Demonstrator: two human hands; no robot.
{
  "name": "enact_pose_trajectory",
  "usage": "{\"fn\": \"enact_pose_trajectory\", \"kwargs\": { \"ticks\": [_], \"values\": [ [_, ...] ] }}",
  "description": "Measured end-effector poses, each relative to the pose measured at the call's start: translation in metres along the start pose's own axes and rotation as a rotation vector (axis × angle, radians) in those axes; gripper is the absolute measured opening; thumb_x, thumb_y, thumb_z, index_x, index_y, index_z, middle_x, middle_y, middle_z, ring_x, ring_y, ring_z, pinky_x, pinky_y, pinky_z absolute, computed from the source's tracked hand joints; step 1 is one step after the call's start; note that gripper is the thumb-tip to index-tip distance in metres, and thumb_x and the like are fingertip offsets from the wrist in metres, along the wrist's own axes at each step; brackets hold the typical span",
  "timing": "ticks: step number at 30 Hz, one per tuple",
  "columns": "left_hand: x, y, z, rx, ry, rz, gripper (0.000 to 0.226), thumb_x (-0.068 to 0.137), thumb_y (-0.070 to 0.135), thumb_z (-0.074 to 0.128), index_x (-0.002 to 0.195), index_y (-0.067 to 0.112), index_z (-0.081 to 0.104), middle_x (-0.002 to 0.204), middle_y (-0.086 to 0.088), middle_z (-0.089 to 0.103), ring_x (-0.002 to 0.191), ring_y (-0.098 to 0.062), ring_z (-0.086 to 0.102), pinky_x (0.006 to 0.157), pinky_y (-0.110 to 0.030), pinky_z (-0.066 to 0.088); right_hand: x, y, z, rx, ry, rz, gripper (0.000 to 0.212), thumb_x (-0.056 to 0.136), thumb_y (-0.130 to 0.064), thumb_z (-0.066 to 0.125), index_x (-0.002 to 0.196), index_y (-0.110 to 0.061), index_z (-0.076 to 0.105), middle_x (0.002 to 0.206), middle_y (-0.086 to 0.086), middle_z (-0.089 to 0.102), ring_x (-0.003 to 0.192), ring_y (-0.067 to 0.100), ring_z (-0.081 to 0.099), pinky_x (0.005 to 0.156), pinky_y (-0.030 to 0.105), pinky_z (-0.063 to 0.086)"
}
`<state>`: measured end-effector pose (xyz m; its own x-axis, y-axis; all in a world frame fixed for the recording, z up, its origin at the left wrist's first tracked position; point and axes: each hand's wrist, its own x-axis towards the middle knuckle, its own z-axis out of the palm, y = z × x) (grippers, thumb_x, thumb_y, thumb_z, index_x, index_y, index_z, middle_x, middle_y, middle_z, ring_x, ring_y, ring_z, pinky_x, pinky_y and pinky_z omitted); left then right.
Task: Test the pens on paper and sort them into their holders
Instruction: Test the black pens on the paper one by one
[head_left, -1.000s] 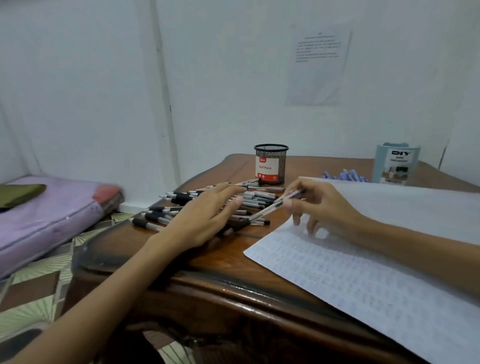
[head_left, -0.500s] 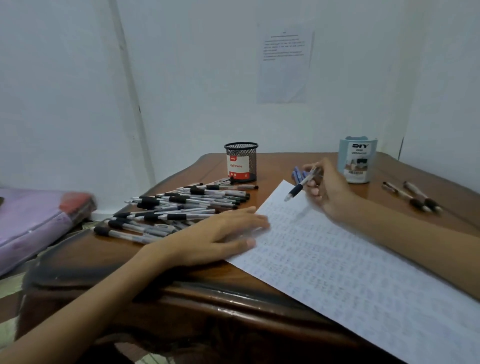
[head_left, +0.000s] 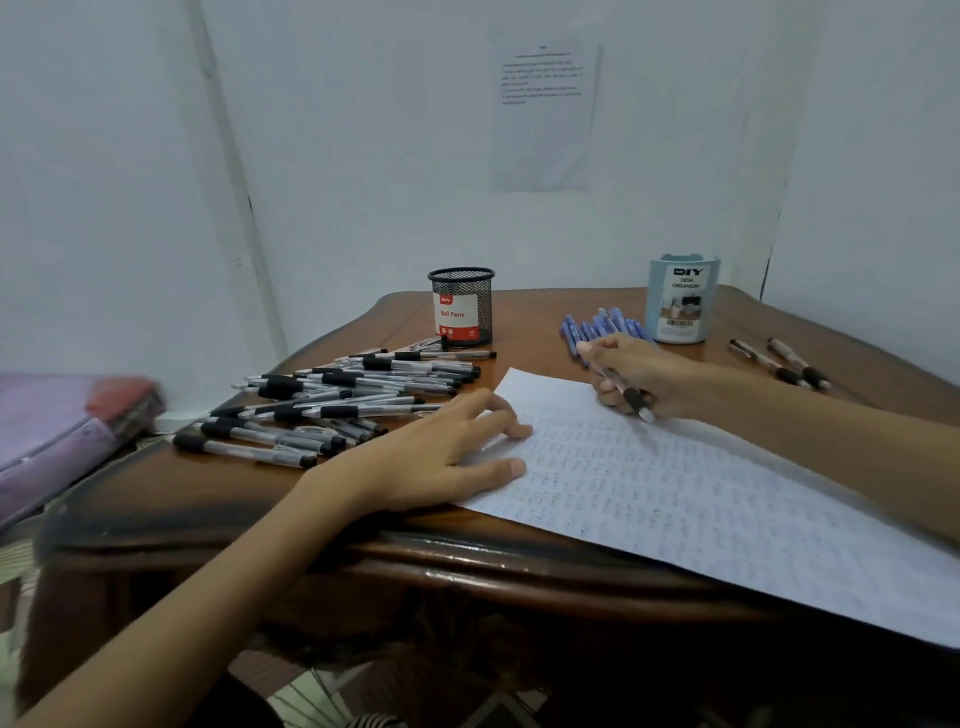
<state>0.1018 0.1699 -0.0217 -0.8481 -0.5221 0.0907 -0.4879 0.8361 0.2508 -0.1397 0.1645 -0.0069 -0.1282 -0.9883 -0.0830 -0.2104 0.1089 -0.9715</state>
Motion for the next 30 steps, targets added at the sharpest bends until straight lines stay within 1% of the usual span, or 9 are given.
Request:
{"fn": "enact_pose_trajectory", "kwargs": {
  "ticks": [5, 9, 12, 14, 17, 21, 23, 25, 30],
  "values": [
    [0.007, 0.012, 0.002, -0.070, -0.051, -0.082, 0.064, 0.082, 0.062, 0.033, 0.133, 0.023, 0.035, 0.151, 0.007, 0.026, 0.134, -0.007, 0.029, 0.111, -0.033, 0.025, -0.010, -0.005, 0.009, -0.116, 0.052, -0.139, 0.021, 0.102, -0.020, 0.038, 0.082, -0.017, 0.043, 0.053, 0.004, 0.033, 0.026, 0.004, 0.028, 0.030, 0.012, 0.019],
    [0.006, 0.018, 0.004, -0.067, -0.066, -0.151, 0.056, 0.094, 0.054, 0.034, 0.141, 0.023, 0.027, 0.154, 0.004, 0.022, 0.137, -0.014, 0.027, 0.107, -0.030, 0.020, -0.009, -0.007, 0.013, -0.085, 0.154, -0.172, 0.021, 0.101, -0.012, 0.035, 0.083, -0.017, 0.042, 0.054, 0.006, 0.037, 0.024, 0.004, 0.029, 0.030, 0.011, 0.019],
    [0.008, 0.026, 0.004, 0.017, -0.102, -0.187, 0.058, 0.098, 0.045, 0.027, 0.150, 0.024, 0.013, 0.158, 0.002, 0.009, 0.144, -0.013, 0.008, 0.112, -0.029, 0.007, -0.009, -0.011, 0.008, -0.071, 0.168, -0.218, 0.017, 0.095, -0.023, 0.054, 0.085, -0.011, 0.047, 0.054, 0.003, 0.041, 0.026, 0.003, 0.028, 0.030, 0.011, 0.019],
    [0.010, 0.031, 0.002, 0.035, -0.129, -0.223, 0.055, 0.100, 0.041, 0.025, 0.150, 0.025, 0.009, 0.158, 0.003, 0.002, 0.144, -0.012, 0.000, 0.114, -0.030, 0.001, -0.009, -0.017, 0.003, -0.068, 0.104, -0.157, 0.021, 0.089, -0.030, 0.063, 0.093, -0.011, 0.053, 0.048, -0.003, 0.041, 0.030, 0.003, 0.025, 0.031, 0.012, 0.019],
    [0.014, 0.037, 0.004, 0.003, -0.057, -0.267, 0.051, 0.101, 0.033, 0.030, 0.149, 0.022, 0.018, 0.156, 0.000, 0.015, 0.142, -0.016, 0.013, 0.113, -0.033, 0.012, -0.013, -0.021, 0.000, -0.017, 0.025, -0.043, 0.014, 0.092, -0.025, 0.058, 0.092, -0.013, 0.051, 0.040, -0.007, 0.031, 0.029, 0.002, 0.020, 0.029, 0.012, 0.018],
    [0.014, 0.040, 0.010, 0.047, 0.020, -0.313, 0.048, 0.101, 0.034, 0.028, 0.147, 0.024, 0.024, 0.152, -0.002, 0.023, 0.139, -0.020, 0.019, 0.112, -0.036, 0.015, -0.010, -0.012, 0.011, 0.032, 0.050, 0.007, 0.032, 0.097, -0.037, 0.046, 0.074, -0.015, 0.040, 0.035, -0.005, 0.026, 0.027, 0.004, 0.023, 0.029, 0.010, 0.018],
    [0.012, 0.040, 0.011, 0.072, 0.013, -0.326, 0.049, 0.100, 0.039, 0.028, 0.148, 0.026, 0.024, 0.152, -0.002, 0.023, 0.138, -0.021, 0.018, 0.112, -0.036, 0.015, -0.007, -0.006, 0.016, -0.008, 0.070, 0.029, 0.026, 0.098, -0.041, 0.040, 0.093, -0.017, 0.049, 0.046, -0.001, 0.031, 0.032, 0.006, 0.028, 0.027, 0.012, 0.022],
    [0.010, 0.040, 0.011, 0.084, 0.025, -0.329, 0.051, 0.099, 0.044, 0.027, 0.148, 0.027, 0.024, 0.152, -0.001, 0.023, 0.137, -0.021, 0.018, 0.111, -0.036, 0.015, -0.004, -0.004, 0.019, 0.026, 0.092, 0.011, 0.023, 0.101, -0.035, 0.038, 0.113, -0.019, 0.048, 0.054, 0.000, 0.032, 0.034, 0.006, 0.029, 0.026, 0.013, 0.023],
    [0.008, 0.038, 0.013, -0.015, 0.016, -0.344, 0.055, 0.097, 0.051, 0.027, 0.148, 0.030, 0.021, 0.156, 0.004, 0.016, 0.143, -0.016, 0.011, 0.115, -0.035, 0.008, 0.003, 0.002, 0.018, 0.322, 0.150, -0.038, 0.032, 0.098, -0.041, 0.040, 0.094, -0.012, 0.053, 0.059, -0.002, 0.036, 0.043, 0.004, 0.036, 0.038, 0.015, 0.034]
  ]
}}
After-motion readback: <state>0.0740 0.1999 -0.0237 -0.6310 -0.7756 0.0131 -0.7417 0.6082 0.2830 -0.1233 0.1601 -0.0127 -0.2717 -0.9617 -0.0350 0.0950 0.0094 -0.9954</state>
